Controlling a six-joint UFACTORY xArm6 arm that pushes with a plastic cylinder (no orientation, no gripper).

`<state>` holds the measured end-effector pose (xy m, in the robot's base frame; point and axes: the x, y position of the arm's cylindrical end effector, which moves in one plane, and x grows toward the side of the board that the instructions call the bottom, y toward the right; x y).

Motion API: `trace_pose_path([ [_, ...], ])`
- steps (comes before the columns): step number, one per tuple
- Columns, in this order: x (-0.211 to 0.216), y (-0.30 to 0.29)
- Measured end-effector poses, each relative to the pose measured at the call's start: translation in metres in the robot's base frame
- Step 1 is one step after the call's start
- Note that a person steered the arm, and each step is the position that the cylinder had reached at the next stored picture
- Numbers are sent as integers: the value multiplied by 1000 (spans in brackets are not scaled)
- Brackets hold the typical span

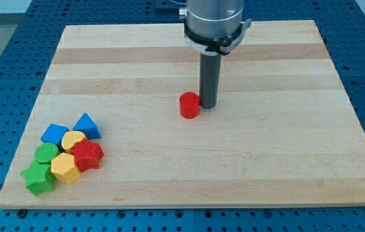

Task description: Push red circle into the group of blocks

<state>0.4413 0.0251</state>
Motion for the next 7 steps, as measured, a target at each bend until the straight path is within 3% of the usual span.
trace_pose_path([
  [5,63,-74],
  [7,12,-42],
])
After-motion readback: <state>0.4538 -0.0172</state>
